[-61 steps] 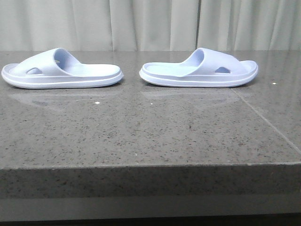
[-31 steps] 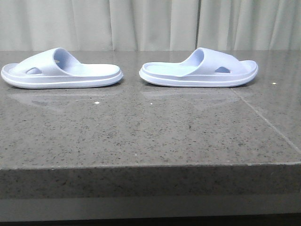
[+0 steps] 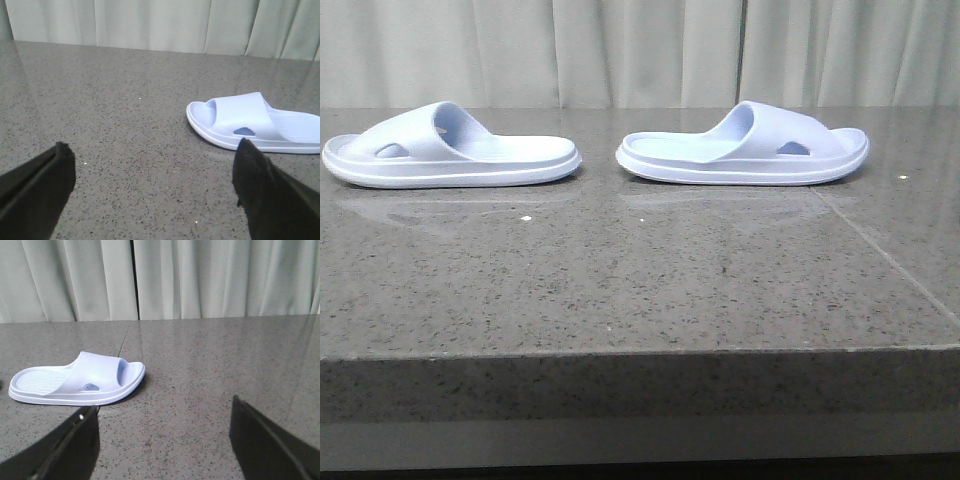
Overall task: Insert blue slippers together front up
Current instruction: 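Lower the left gripper onto the heel of the slipper nearest it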
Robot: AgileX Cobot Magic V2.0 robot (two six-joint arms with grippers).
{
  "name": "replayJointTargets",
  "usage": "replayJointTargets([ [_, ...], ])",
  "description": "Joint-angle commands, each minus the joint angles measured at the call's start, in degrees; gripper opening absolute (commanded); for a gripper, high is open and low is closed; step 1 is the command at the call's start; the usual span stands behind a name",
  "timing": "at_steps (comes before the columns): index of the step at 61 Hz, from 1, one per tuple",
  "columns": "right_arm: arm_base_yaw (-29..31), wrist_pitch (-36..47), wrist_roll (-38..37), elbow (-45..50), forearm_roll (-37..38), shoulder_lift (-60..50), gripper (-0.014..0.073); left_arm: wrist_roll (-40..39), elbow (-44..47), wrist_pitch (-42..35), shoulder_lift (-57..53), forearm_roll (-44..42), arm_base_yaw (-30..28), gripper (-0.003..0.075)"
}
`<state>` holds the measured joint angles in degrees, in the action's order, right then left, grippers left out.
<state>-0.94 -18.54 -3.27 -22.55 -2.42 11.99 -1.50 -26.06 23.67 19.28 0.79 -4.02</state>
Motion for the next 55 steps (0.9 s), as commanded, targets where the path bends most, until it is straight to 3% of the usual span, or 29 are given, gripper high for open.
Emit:
replayJointTargets([
  [1,0.31,5.07,0.24,-1.83,0.63,1.12,0.0563,-0.42,-2.05,-5.51,0.86,1.36,0.30,0.0615],
  [18,0.31,4.76,0.24,-1.83,0.63,1.12,0.0563,0.55,-8.71,-5.01,10.65,12.47,0.40,0.0615],
  [36,0.31,4.63,0.24,-1.83,0.63,1.12,0.0563,15.04,-26.84,2.20,34.79,35.84,0.29,0.0615],
  [55,0.31,4.34,0.24,-1.83,0.63,1.12,0.0563,18.28,-36.77,9.14,50.81,40.39,-0.35,0.0615],
])
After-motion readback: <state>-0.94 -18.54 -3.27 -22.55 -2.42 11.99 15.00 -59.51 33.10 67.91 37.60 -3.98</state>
